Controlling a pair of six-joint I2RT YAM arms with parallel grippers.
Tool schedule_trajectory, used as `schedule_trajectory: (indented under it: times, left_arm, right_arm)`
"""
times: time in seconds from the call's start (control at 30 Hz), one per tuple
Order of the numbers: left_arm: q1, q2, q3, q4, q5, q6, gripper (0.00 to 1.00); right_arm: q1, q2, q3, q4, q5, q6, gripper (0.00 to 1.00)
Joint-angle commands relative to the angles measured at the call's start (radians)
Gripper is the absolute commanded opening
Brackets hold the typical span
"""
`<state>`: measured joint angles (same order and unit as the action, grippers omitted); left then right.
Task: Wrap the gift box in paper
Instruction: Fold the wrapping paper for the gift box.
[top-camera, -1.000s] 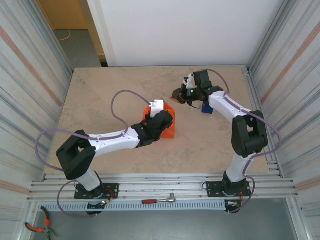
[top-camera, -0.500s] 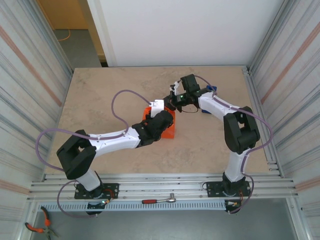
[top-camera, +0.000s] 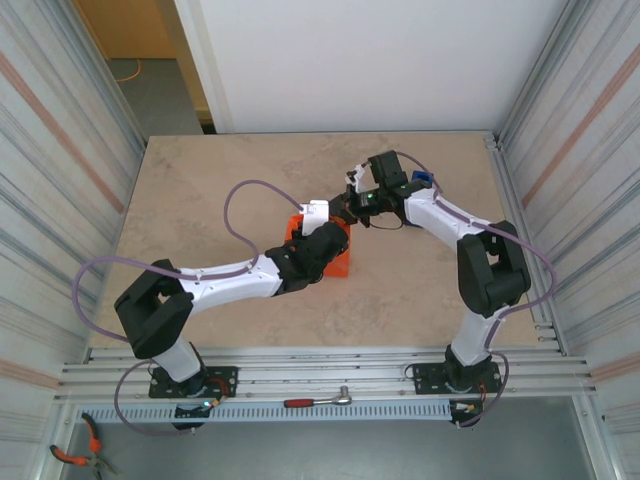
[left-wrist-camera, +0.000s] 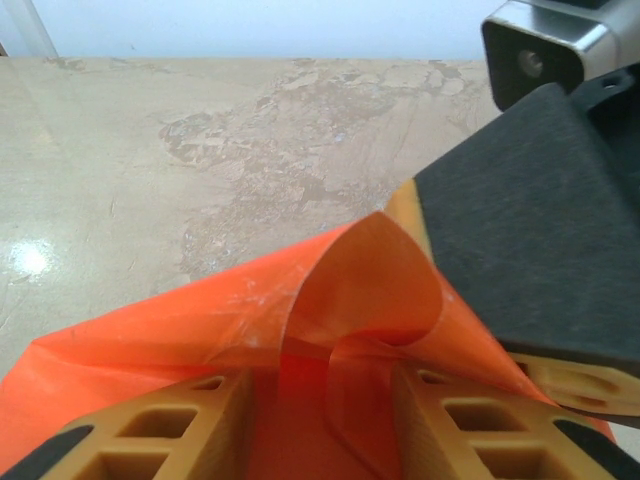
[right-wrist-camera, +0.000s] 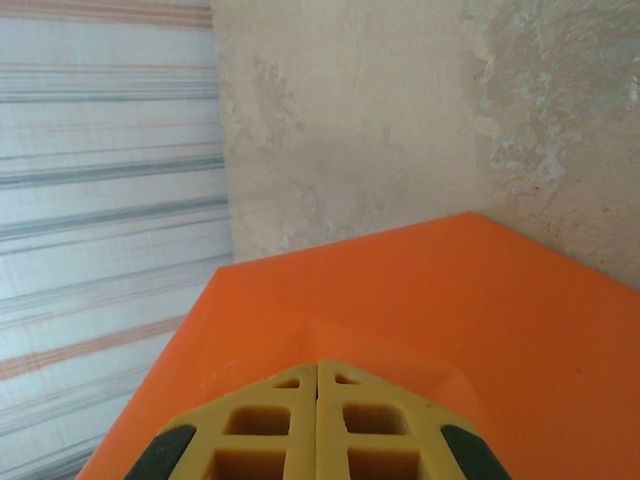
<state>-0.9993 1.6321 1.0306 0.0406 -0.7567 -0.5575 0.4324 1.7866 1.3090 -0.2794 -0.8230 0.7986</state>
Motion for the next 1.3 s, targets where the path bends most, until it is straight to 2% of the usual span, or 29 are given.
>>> schedule_trajectory:
  times: [0.0,0.43,0.53,0.8,1.03,1.27]
  left_arm:
    - [-0.009,0.081,-0.047,-0.182,0.086,-0.084,0.41]
    - [-0.007,0.034,-0.030,-0.166,0.115,-0.060,0.42]
    - [0.003,-0.011,-0.014,-0.147,0.163,-0.028,0.42]
    - [0.095,-0.136,0.050,-0.110,0.400,0.032,0.44]
    - [0.146,-0.211,0.095,-0.100,0.501,0.044,0.45]
    - [0.216,-0.287,0.084,-0.073,0.579,-0.003,0.46]
  right_arm:
    - [0.014,-0.057,-0.046,-0.081,-0.005,-0.027,0.00]
    - [0.028,-0.074,-0.254,0.065,0.075,0.077,0.00]
    - [0.028,-0.080,-0.272,0.080,0.087,0.087,0.00]
    - [0.024,-0.089,-0.302,0.100,0.102,0.091,0.00]
    - [0.020,-0.095,-0.306,0.103,0.106,0.093,0.00]
    - [0.019,-0.090,-0.305,0.105,0.106,0.093,0.00]
